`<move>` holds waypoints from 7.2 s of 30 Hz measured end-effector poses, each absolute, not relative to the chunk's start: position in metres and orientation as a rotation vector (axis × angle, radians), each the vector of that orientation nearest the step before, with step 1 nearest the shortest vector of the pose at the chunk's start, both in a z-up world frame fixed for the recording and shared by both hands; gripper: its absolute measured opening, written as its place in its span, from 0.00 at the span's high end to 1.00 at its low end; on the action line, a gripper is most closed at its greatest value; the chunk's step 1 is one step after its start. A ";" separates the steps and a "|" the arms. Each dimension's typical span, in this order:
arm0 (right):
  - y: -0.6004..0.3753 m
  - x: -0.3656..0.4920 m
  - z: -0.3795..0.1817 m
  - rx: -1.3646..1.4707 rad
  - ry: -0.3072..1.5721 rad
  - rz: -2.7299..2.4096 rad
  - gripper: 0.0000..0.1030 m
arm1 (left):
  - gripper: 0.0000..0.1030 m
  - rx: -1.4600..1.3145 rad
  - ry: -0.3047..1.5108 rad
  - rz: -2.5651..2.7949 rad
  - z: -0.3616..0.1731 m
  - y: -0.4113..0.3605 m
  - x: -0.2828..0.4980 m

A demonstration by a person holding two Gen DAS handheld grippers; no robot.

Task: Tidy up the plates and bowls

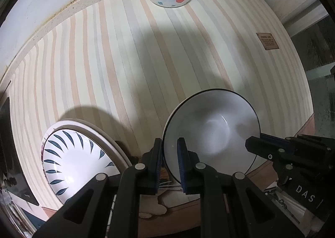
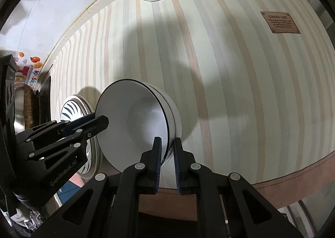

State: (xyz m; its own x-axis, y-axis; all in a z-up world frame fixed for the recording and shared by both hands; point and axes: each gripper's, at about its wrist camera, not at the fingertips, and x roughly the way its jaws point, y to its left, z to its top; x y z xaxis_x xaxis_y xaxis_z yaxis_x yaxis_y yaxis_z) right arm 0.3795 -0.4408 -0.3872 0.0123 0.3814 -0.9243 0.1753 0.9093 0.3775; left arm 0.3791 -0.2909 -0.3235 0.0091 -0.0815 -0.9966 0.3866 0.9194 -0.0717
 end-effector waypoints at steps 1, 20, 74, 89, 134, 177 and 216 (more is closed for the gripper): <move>-0.441 0.380 -0.387 0.448 1.570 0.174 0.87 | 0.88 0.246 1.520 -0.372 -0.321 -0.290 0.379; -0.516 0.528 -0.319 0.562 1.297 0.144 0.61 | 0.76 -0.057 1.395 -0.261 -0.261 -0.277 0.541; -0.471 0.563 -0.331 0.430 1.322 0.173 0.91 | 0.87 0.048 1.333 -0.351 -0.257 -0.294 0.520; -0.452 0.423 -0.292 0.438 1.303 0.164 0.91 | 0.87 0.088 1.335 -0.399 -0.237 -0.265 0.413; -0.452 0.382 -0.369 0.449 1.494 0.111 0.88 | 0.87 0.273 1.467 -0.392 -0.297 -0.275 0.366; -0.420 0.241 -0.172 0.285 1.167 0.048 0.12 | 0.15 0.139 1.244 -0.525 -0.148 -0.198 0.277; -0.469 0.375 -0.473 0.866 1.424 0.411 0.04 | 0.29 -0.084 1.746 -0.540 -0.378 -0.264 0.416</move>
State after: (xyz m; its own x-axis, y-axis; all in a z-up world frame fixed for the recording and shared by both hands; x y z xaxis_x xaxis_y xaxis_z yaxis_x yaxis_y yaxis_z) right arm 0.3752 -0.4692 -0.4733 0.1461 0.7164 -0.6823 0.2425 0.6427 0.7267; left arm 0.4156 -0.2641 -0.3778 -0.2535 -0.3404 -0.9055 0.2307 0.8878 -0.3983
